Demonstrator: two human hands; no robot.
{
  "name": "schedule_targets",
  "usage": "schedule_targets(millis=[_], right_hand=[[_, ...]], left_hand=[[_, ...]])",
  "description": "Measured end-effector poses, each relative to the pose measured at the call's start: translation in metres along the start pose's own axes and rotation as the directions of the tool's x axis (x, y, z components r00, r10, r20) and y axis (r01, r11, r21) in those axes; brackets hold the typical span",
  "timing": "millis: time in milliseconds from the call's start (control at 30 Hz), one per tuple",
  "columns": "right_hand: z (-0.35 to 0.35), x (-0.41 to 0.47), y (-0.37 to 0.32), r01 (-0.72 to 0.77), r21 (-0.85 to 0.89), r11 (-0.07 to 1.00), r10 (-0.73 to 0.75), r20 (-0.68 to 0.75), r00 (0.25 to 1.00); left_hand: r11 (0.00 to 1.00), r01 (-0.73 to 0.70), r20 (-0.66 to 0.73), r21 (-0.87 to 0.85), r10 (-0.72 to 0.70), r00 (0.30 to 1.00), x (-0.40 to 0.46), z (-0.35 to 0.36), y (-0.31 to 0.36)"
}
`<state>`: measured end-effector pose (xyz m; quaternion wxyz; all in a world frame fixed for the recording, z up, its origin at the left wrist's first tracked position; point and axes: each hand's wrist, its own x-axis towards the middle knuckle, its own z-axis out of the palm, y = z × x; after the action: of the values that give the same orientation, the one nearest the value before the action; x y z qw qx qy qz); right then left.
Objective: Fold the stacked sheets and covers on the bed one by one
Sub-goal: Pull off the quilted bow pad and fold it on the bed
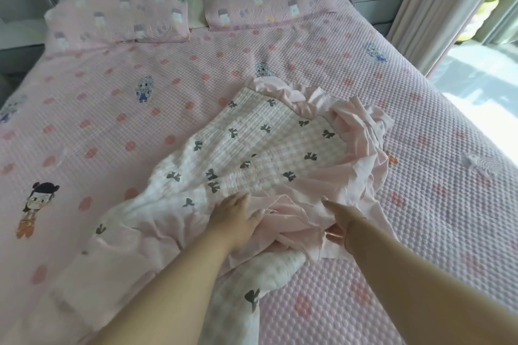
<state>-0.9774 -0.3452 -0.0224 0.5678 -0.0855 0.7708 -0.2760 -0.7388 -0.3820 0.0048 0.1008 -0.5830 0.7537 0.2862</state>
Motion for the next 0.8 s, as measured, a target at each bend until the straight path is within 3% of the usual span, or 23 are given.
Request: schedule_targets(millis=[167, 367, 500, 633, 800], right_hand=[[0.013, -0.03, -0.009, 0.03, 0.099, 0.995, -0.03, -0.004, 1.0], [0.018, -0.052, -0.022, 0.003, -0.004, 1.0, -0.003, -0.049, 0.999], [0.016, -0.055, -0.028, -0.2, 0.041, 0.979, 0.199, 0.023, 0.98], [0.038, -0.052, -0.028, -0.449, 0.041, 0.893, 0.422, 0.275, 0.864], [0.073, -0.022, -0.033, -0.437, 0.331, 0.836, 0.364, 0.261, 0.894]], left_hand=[[0.998, -0.056, 0.021, 0.008, 0.056, 0.998, -0.018, -0.01, 0.003], [0.997, -0.081, 0.018, 0.01, 0.081, 0.997, -0.034, -0.023, -0.007], [0.998, -0.06, 0.03, -0.004, 0.06, 0.998, -0.034, -0.03, -0.002], [0.998, -0.059, 0.007, -0.036, 0.059, 0.998, -0.028, -0.039, 0.0], [0.998, -0.006, 0.036, -0.06, 0.008, 0.999, -0.012, -0.048, -0.005]])
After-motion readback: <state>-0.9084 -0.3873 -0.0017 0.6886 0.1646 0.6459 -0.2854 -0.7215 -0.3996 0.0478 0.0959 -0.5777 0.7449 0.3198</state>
